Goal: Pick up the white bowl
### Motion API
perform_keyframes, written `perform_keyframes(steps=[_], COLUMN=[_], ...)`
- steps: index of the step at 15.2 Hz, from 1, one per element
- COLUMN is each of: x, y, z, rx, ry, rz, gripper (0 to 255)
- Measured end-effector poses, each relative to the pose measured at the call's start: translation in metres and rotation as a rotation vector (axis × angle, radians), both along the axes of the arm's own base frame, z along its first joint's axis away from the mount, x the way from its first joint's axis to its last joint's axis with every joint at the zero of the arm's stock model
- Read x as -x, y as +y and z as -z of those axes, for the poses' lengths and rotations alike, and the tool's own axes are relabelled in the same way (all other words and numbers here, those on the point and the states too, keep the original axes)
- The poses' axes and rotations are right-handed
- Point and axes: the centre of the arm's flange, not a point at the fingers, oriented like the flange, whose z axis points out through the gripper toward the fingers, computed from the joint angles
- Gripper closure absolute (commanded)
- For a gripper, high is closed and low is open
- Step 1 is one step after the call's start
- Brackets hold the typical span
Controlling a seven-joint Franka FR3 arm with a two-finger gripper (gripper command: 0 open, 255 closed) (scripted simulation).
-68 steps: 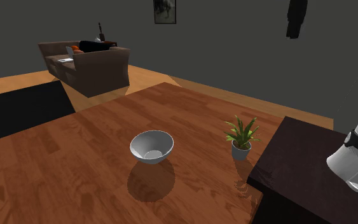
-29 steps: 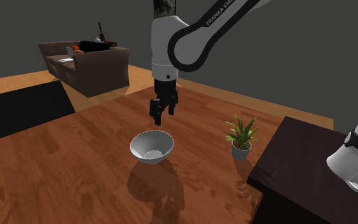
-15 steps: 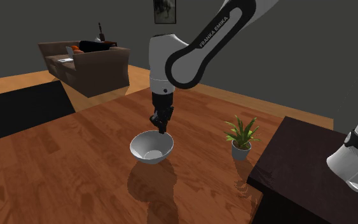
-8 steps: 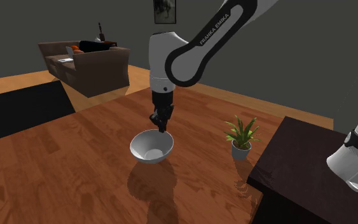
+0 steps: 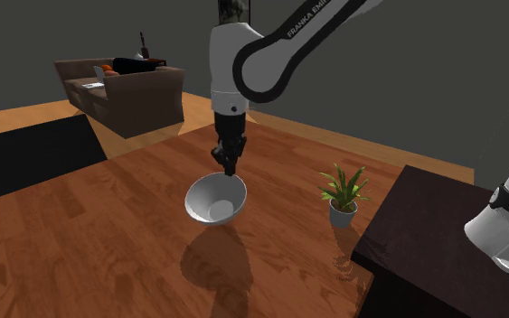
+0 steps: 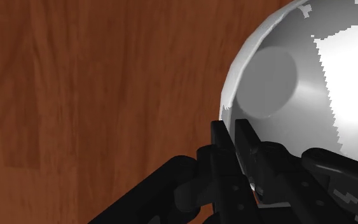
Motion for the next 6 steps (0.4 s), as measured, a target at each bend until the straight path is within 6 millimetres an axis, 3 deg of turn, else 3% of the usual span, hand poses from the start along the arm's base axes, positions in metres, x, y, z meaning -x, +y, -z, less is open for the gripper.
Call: perform_keyframes(steps=[6], x=[0.001], y=[0.000], z=[-0.029], rx=[0.000], ry=[0.000], rz=[0.000], gripper=[255])
